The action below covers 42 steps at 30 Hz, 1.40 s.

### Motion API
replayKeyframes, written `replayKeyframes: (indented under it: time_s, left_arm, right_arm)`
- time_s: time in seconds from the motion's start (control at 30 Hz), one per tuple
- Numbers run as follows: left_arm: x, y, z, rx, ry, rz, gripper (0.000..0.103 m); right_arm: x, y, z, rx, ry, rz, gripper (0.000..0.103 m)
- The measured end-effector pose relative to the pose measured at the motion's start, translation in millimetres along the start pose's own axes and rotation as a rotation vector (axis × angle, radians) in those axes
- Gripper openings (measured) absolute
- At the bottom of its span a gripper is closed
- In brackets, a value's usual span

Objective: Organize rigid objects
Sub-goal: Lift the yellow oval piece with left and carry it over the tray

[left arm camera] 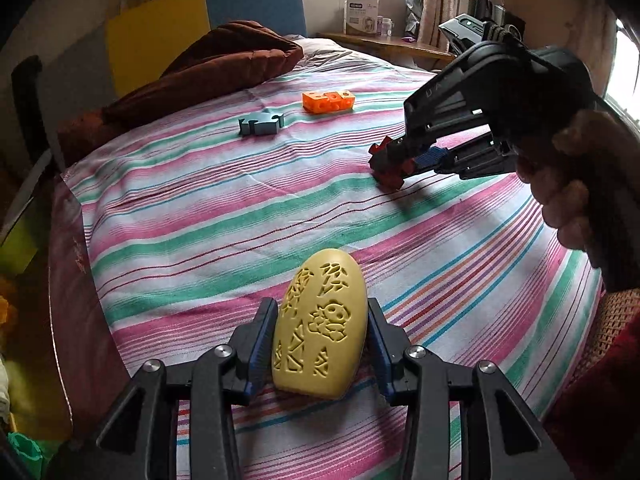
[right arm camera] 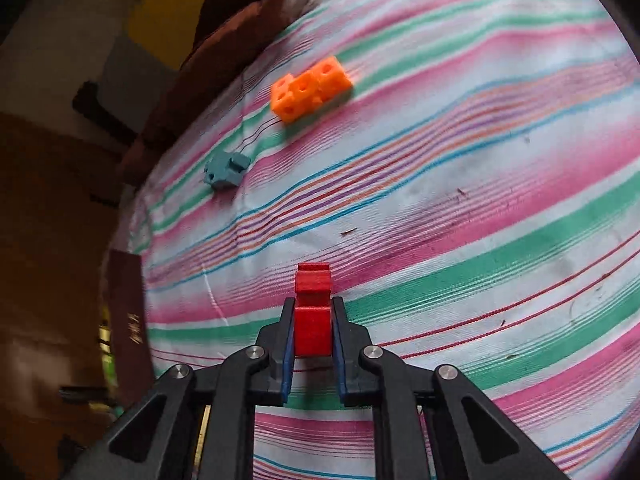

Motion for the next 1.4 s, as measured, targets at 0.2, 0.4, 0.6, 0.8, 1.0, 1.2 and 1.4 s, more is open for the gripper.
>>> replayKeyframes:
  time_s: [0.2, 0.4, 0.6, 0.8, 1.0, 1.2, 1.4]
  left_arm:
    - [0.4, -0.2, 0.2, 0.003, 0.014, -0.001, 0.044]
    - [1.3, -1.7, 1.8, 0.004, 0.029, 0.000, 0.044]
    - [0.3, -4.6, 5.0, 0.005, 0.036, 0.009, 0.044]
    - [-2.1, -8.0, 11.7, -0.005, 0.039, 0.036, 0.043]
    - [-4.3, -7.1, 31.3, 0.034, 0.034, 0.048, 0.043]
    - [-15.0, -1.1, 60.8, 0.104, 0.038, 0.074, 0.043]
    - [-33.1, 0.9, 83.9, 0.148, 0.043, 0.111, 0.043]
  right_arm:
    - [-1.9, 2.4, -3.2, -0.001, -0.016, 0.015, 0.013]
    - [-5.4, 1.8, -3.0, 0.013, -0.046, 0.051, 0.013]
    - [-18.9, -0.3, -7.7, 0.024, -0.154, 0.135, 0.013]
    - [-34.4, -4.9, -14.2, 0.050, -0.323, 0.276, 0.013]
    - [-41.7, -9.0, -18.5, 0.081, -0.425, 0.358, 0.013]
    - [-46.7, -12.7, -22.1, 0.117, -0.497, 0.429, 0.013]
    - [-49.5, -14.5, -24.5, 0.132, -0.531, 0.462, 0.013]
Point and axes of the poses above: each gripper's, at about its wrist camera, not at the fingertips, and z roughly against the way its jaws point, x to its right, y to its top, the point moved 6 cm from there along -z, roughly the way its jaws point, and after that the axes turned 13 degrees about -x, right-handed, at the moved point
